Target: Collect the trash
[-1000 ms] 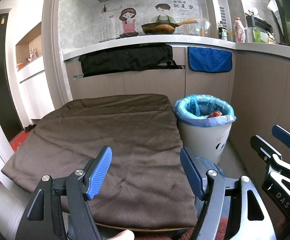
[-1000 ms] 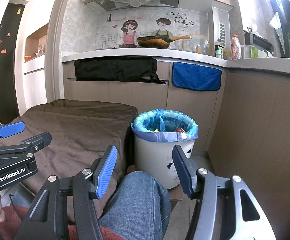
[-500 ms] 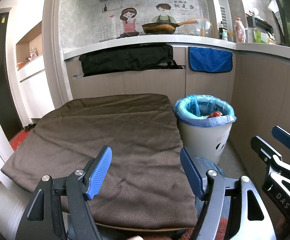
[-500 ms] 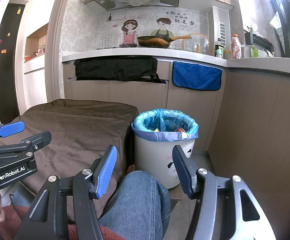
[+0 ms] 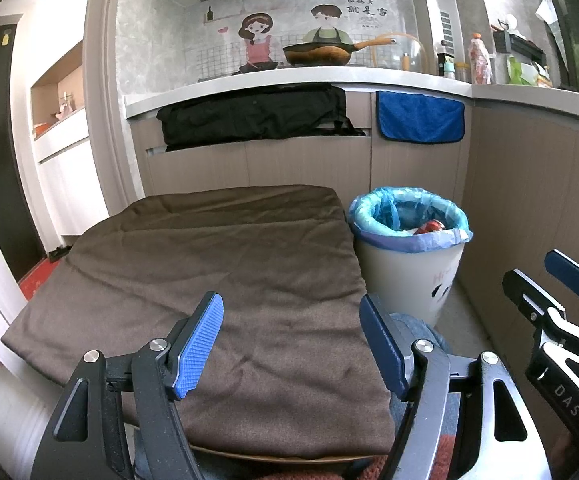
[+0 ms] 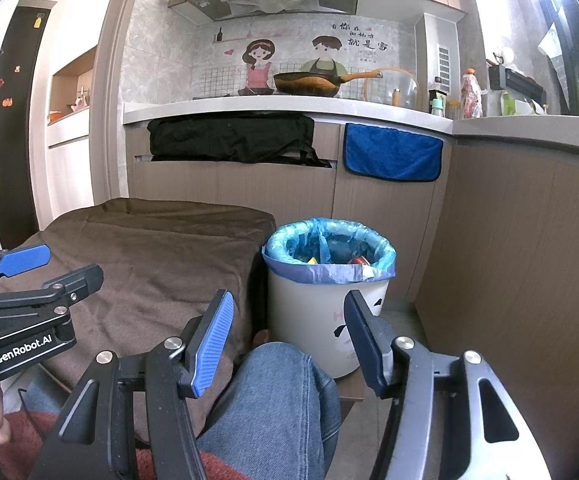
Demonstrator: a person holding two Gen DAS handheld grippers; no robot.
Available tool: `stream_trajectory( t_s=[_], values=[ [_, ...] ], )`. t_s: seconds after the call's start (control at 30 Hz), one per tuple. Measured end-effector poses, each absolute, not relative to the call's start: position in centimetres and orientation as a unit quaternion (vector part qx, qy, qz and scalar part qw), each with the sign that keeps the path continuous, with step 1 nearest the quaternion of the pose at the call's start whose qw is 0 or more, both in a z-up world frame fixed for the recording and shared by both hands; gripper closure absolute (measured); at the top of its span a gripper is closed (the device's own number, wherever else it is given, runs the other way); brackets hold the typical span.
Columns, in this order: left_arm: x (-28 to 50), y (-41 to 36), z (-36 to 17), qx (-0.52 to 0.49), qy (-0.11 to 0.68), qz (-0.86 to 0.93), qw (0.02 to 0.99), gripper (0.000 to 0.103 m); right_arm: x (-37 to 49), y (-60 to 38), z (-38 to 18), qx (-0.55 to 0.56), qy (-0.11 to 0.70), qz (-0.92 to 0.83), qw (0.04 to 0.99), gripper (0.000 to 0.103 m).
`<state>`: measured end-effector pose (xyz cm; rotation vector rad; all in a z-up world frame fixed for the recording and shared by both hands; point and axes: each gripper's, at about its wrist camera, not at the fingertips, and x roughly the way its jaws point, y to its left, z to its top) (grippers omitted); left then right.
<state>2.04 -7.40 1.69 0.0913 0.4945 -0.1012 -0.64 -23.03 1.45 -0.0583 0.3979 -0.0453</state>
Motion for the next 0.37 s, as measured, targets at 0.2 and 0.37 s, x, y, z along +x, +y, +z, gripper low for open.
stream_trajectory(
  t_s=[0.2, 0.37],
  values=[
    [1.96, -7.34, 1.66, 0.045, 0.244, -0.050, 0.967, 0.032, -0.56, -23.05, 1.35, -0.030, 0.197, -0.024, 0.980, 0.048],
    [2.07, -7.22, 1.64, 0.046, 0.244, -0.052, 0.967, 0.032, -0.53, -23.05, 1.31, -0.028, 0.198, -0.024, 0.980, 0.048]
  ],
)
